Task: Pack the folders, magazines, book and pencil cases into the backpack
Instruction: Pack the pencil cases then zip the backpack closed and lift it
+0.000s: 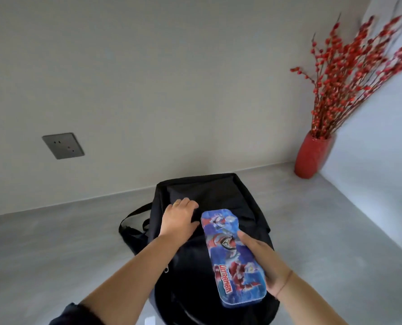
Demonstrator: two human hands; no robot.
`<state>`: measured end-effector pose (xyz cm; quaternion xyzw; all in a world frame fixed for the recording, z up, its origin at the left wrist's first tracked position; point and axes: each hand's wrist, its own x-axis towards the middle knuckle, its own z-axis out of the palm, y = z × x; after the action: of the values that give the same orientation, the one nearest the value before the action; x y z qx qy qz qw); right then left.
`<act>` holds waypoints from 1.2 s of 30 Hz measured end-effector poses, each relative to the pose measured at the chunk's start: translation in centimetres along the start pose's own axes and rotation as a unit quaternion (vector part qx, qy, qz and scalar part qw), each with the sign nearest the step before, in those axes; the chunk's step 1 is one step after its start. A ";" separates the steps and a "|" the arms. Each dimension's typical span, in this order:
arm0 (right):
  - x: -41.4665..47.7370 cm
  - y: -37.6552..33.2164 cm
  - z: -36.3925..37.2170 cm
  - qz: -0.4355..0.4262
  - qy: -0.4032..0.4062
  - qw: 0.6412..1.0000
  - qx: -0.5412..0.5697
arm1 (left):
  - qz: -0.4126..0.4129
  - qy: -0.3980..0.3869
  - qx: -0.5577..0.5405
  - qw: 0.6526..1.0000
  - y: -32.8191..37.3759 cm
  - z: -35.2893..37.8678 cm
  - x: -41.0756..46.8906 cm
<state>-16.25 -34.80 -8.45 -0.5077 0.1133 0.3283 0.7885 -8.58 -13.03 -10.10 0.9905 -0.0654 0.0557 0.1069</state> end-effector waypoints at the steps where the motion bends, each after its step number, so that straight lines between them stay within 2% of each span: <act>1: -0.2 0.3 -0.3 0.006 -0.001 1.000 -0.006 | 0.018 0.002 0.012 1.000 0.2 0.4 0.2; 4: -0.4 1.0 -0.5 0.004 -0.002 1.000 -0.019 | 0.046 0.020 0.014 0.999 0.6 0.7 0.5; 7: -0.2 1.3 -0.3 -0.005 -0.004 1.000 -0.023 | 0.010 0.060 -0.055 0.997 0.7 0.3 0.8; 11: 0.7 1.1 0.4 0.003 -0.016 1.000 -0.025 | -0.049 0.031 -0.155 0.986 0.8 -0.4 1.3; 14: 2.2 0.4 0.9 -0.011 -0.002 1.000 -0.013 | -0.061 0.029 -0.178 0.982 0.5 -0.9 1.8; 16: 3.5 0.0 1.2 -0.035 0.047 0.998 0.038 | -0.066 0.042 -0.178 0.981 0.3 -1.2 2.0; 18: 4.7 -0.4 1.1 -0.067 0.128 0.986 0.086 | -0.052 0.048 -0.169 0.983 0.6 -1.3 1.9; 22: 7.4 0.3 1.5 -0.115 0.277 0.953 0.050 | 0.004 0.054 -0.151 0.987 1.7 -0.8 1.4; 29: 10.2 0.0 3.5 -0.141 0.380 0.914 -0.001 | -0.002 0.068 -0.137 0.988 0.9 0.0 0.5; 31: 10.0 0.3 3.3 -0.117 0.349 0.929 0.035 | -0.020 0.061 -0.124 0.990 0.2 0.1 0.0; 33: 9.0 0.8 2.9 -0.062 0.255 0.961 0.085 | -0.031 0.057 -0.114 0.991 -0.5 0.3 -0.6; 36: 7.6 1.4 2.1 0.016 0.142 0.989 0.024 | -0.034 0.050 -0.108 0.992 -1.1 0.6 -1.1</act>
<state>-11.71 -29.52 -12.33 -0.5281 0.2407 0.2626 0.7709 -9.46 -11.93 -11.07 0.9708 -0.0319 0.0943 0.2183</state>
